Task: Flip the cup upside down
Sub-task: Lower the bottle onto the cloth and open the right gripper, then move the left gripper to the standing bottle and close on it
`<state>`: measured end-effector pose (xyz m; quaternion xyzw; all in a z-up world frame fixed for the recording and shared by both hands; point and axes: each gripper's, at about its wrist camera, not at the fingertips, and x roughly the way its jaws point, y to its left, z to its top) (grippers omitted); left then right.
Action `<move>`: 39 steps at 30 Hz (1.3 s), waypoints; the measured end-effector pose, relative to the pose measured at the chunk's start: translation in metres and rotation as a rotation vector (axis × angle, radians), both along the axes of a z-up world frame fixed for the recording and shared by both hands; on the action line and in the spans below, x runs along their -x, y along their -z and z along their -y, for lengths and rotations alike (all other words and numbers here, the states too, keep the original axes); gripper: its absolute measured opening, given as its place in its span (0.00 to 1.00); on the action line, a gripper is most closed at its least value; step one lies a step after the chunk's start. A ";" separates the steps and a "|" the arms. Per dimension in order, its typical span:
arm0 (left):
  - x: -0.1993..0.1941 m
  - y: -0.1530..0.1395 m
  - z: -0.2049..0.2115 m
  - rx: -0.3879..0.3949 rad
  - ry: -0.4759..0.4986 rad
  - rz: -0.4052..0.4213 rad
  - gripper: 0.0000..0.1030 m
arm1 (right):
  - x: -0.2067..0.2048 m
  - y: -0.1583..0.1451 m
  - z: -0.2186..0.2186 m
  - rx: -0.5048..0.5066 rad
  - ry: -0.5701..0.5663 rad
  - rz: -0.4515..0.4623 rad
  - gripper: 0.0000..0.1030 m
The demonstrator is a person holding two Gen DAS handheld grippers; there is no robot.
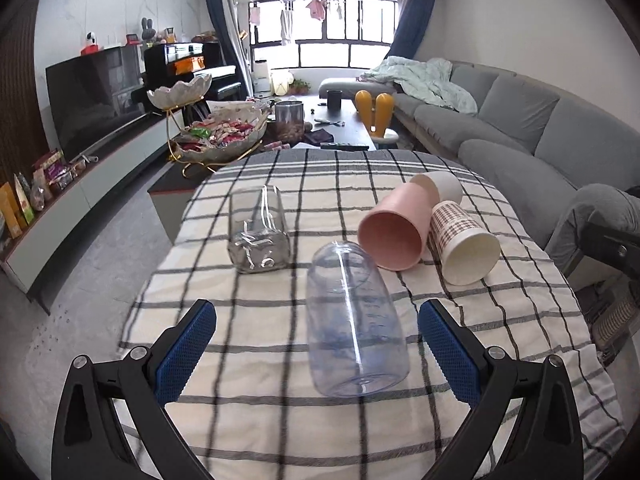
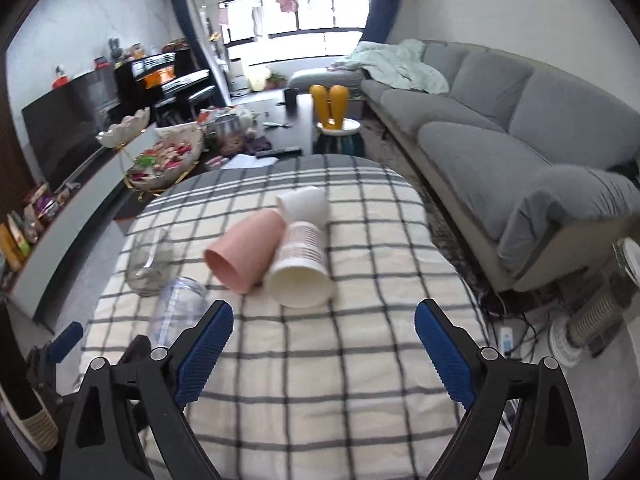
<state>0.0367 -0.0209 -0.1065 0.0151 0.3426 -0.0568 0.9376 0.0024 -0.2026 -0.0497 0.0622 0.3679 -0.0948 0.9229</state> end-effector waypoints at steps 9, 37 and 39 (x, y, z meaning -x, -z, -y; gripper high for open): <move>0.002 0.017 0.014 0.030 -0.011 0.104 1.00 | 0.002 0.025 0.025 -0.040 0.042 -0.022 0.90; -0.019 0.063 0.030 0.008 -0.015 -0.008 0.71 | -0.009 0.062 0.038 -0.155 0.077 -0.145 0.90; -0.018 0.063 0.031 0.006 -0.013 -0.008 0.71 | -0.009 0.061 0.038 -0.156 0.075 -0.146 0.90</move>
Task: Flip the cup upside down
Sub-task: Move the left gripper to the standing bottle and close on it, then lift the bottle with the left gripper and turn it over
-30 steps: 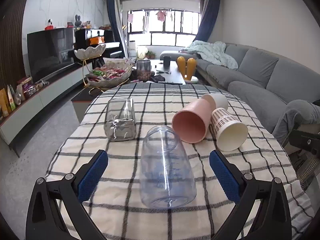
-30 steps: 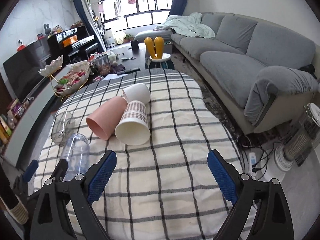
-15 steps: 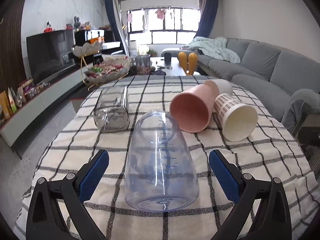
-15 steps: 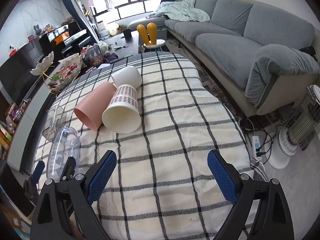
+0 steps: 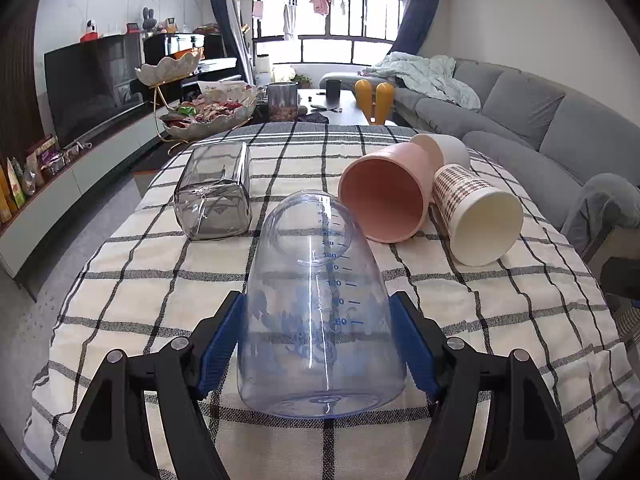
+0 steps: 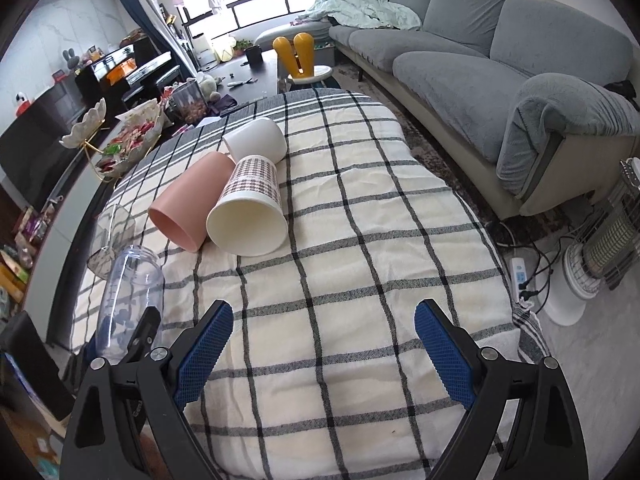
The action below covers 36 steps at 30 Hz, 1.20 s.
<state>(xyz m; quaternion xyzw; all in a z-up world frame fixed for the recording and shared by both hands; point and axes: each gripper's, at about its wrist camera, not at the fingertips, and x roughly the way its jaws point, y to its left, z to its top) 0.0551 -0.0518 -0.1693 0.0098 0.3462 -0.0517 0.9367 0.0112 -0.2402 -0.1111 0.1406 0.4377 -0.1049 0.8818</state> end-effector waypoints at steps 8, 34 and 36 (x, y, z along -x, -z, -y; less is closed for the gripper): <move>-0.001 -0.004 -0.001 0.006 0.016 -0.023 0.71 | 0.002 -0.005 -0.002 0.001 -0.007 0.016 0.90; -0.083 -0.074 0.032 -0.240 0.363 -0.977 0.70 | -0.028 -0.051 0.009 -0.504 0.112 -0.110 0.90; -0.088 -0.072 0.037 -0.258 0.373 -1.034 0.70 | -0.034 -0.051 0.014 -0.535 0.132 -0.125 0.90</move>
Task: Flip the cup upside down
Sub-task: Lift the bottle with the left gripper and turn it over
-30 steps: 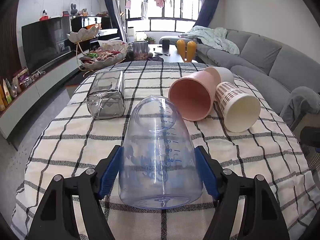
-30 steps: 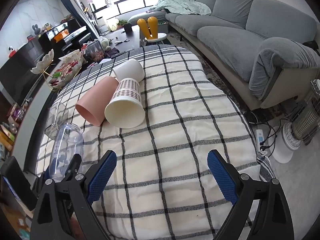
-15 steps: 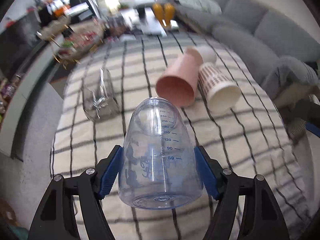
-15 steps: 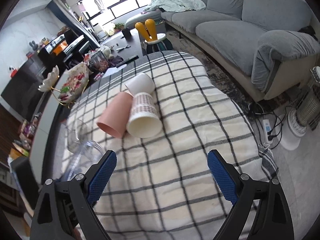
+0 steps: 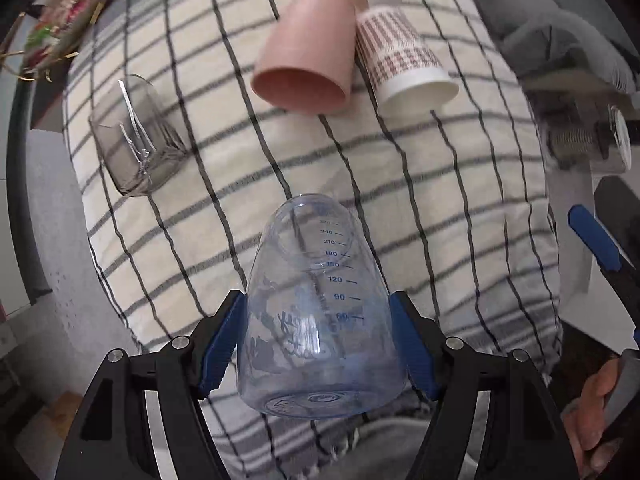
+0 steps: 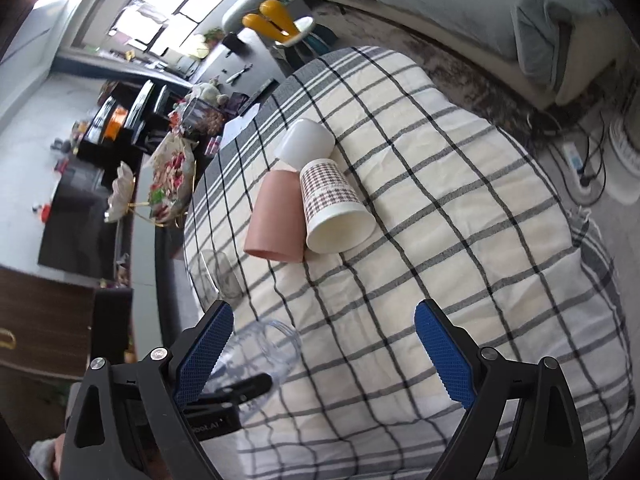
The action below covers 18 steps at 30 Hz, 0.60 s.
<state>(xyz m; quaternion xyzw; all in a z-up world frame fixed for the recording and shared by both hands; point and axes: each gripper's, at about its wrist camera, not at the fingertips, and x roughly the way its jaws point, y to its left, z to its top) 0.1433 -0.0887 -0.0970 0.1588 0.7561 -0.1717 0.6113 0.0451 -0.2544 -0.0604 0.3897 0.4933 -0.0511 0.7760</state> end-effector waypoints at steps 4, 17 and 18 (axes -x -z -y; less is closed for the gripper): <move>-0.011 0.014 0.013 -0.073 0.040 -0.119 0.70 | -0.013 0.003 0.005 -0.044 0.012 -0.021 0.90; -0.030 0.053 0.027 -0.187 0.109 -0.270 0.71 | -0.039 0.037 0.024 -0.141 0.053 -0.091 0.90; -0.031 0.052 0.027 -0.182 0.107 -0.267 0.71 | -0.039 0.038 0.024 -0.143 0.054 -0.092 0.90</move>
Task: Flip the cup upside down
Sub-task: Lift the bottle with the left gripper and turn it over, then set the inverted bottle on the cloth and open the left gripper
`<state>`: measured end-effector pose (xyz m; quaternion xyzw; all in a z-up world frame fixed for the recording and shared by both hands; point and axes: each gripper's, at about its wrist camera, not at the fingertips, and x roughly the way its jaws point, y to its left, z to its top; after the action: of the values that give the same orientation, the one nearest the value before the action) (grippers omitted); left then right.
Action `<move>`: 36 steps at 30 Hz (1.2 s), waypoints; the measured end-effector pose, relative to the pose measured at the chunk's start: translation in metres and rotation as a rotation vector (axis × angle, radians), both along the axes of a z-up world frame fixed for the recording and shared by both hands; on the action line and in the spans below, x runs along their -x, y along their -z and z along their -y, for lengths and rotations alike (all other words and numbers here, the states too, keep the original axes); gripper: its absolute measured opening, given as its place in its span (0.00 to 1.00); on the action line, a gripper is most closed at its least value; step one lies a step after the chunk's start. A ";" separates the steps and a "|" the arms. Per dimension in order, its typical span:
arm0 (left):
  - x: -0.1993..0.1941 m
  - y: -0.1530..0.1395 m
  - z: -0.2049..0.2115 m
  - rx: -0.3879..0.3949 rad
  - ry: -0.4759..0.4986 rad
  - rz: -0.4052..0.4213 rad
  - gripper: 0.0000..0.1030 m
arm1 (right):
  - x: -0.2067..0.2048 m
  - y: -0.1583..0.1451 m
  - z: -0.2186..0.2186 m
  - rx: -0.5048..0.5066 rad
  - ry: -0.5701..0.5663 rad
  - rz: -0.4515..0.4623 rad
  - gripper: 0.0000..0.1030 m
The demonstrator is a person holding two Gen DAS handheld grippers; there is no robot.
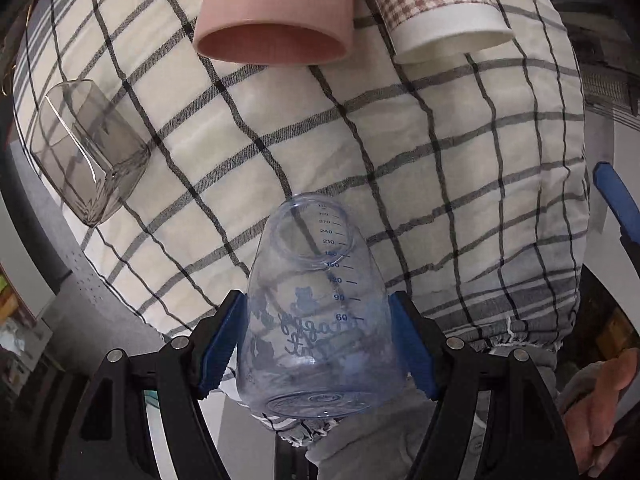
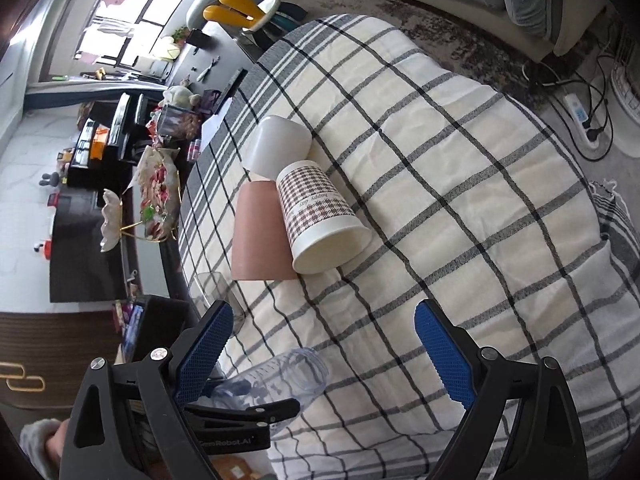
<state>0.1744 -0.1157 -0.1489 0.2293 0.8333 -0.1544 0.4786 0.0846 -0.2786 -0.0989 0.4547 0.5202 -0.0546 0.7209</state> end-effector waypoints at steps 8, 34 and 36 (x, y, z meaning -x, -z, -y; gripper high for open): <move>0.001 -0.004 0.004 0.008 0.036 0.036 0.71 | 0.000 0.005 -0.002 -0.011 0.000 -0.006 0.90; 0.108 -0.118 -0.049 0.243 -0.136 0.885 0.83 | 0.069 -0.098 -0.042 0.585 -0.173 0.296 0.90; 0.120 -0.128 -0.060 0.273 -0.192 0.986 0.86 | 0.075 -0.102 -0.048 0.627 -0.185 0.315 0.90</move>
<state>0.0543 -0.0554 -0.0204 0.1329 0.4985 -0.0906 0.8519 0.0092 -0.2302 0.0030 0.1656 0.3998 -0.0754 0.8983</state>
